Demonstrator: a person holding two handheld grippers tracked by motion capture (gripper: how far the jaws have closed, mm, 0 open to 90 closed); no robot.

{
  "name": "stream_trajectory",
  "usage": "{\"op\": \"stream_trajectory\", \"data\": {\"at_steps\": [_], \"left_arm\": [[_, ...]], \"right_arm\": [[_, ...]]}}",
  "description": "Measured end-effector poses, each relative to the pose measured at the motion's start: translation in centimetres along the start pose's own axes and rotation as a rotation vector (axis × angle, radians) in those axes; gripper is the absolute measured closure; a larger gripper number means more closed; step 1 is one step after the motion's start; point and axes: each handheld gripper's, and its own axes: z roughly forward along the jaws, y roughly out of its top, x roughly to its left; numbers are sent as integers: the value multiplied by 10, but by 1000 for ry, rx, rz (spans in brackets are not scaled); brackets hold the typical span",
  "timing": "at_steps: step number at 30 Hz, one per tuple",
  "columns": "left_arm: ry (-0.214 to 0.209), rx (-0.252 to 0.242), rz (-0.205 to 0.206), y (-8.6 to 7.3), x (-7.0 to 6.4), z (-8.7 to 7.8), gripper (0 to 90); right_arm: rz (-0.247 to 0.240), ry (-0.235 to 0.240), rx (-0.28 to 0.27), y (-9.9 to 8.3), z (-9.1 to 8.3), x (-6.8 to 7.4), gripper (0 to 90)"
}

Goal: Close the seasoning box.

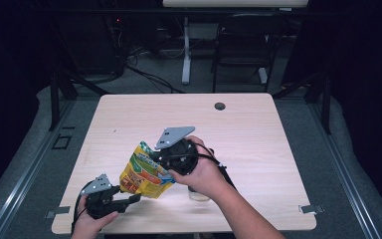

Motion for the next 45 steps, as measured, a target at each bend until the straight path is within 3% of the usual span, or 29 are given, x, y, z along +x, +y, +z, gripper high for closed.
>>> {"op": "stream_trajectory", "data": {"at_steps": [25,31,37,45], "left_arm": [[18,-55,4,3,0,-10,572],[22,-78,4,5,-2,-10,592],[30,-69,7,9,-5,-6,599],[41,-80,34,15,-9,-4,614]], "right_arm": [[96,-22,53,-44,2,-18,876],[117,-22,48,-51,2,-21,863],[138,-30,49,-61,1,-25,861],[163,-37,40,-73,-3,-31,842]]}}
